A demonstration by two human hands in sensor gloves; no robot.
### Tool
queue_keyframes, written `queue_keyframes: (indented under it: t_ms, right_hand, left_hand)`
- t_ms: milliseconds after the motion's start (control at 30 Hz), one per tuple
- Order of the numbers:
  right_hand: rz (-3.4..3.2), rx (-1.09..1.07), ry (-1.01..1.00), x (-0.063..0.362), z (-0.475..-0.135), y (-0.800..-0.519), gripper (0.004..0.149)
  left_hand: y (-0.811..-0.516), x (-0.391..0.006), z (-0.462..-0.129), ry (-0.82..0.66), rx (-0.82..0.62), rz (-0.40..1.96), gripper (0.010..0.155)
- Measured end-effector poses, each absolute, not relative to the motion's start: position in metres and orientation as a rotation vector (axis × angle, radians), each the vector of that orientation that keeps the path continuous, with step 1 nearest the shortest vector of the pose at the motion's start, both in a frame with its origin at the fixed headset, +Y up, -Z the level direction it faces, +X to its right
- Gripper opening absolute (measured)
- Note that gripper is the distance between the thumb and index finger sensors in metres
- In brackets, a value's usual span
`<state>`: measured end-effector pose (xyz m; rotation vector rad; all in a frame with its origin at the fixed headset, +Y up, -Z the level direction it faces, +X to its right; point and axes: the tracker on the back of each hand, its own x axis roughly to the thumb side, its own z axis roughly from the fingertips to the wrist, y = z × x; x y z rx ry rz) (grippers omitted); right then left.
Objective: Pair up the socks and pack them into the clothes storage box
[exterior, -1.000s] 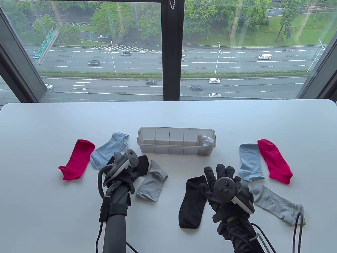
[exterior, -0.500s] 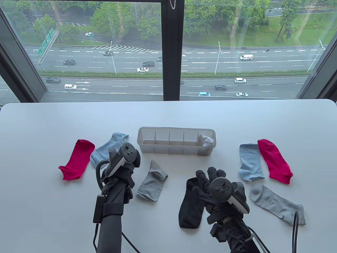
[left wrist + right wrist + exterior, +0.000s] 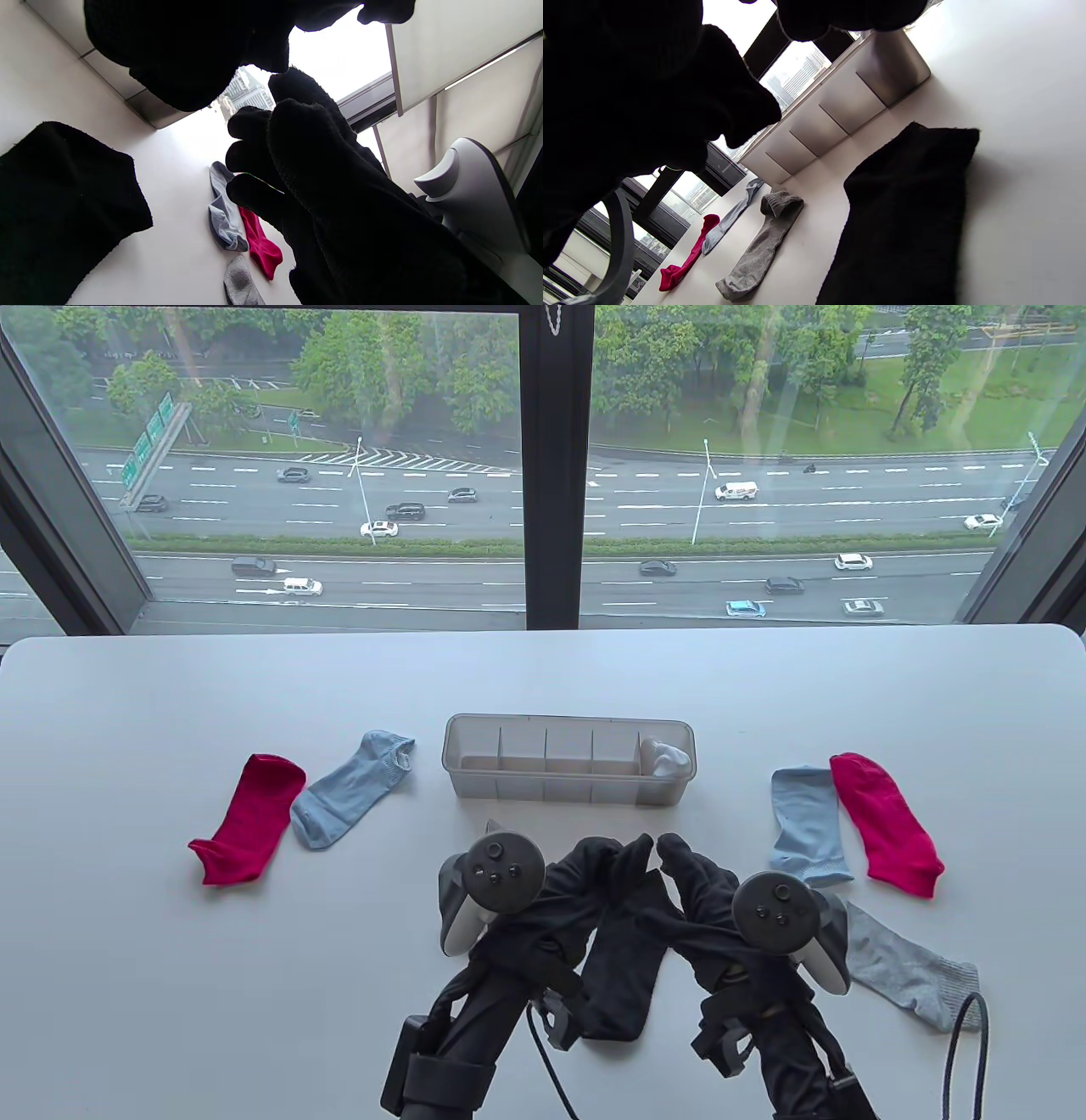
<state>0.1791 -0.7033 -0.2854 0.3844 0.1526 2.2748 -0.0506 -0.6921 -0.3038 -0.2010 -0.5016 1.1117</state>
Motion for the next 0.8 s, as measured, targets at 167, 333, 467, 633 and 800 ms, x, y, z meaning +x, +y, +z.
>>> queue_keyframes:
  t_ms: [167,333,467,633,800]
  right_hand:
    - [2.179,0.463,0.368,0.178,-0.294,-0.714,0.095]
    - [1.996,0.387,0.275,0.183,-0.291,-0.714,0.041]
    - [2.033,0.293,0.141,0.191,-0.290,-0.702,0.041]
    - [2.092,0.027,-0.039,0.211,-0.287,-0.702,0.046]
    - [2.094,-0.047,-0.096,0.213,-0.285,-0.700,0.052]
  left_hand:
    - [-0.703,-0.048,-0.306,-0.587,-0.290,1.311,0.044]
    - [-0.710,-0.057,-0.306,-0.495,-0.323,1.398,0.045]
    - [-0.714,-0.070,-0.311,-0.333,-0.295,1.388,0.049]
    - [-0.719,-0.084,-0.307,-0.175,-0.138,1.246,0.068]
    - [-0.714,-0.064,-0.305,-0.448,-0.236,1.081,0.072]
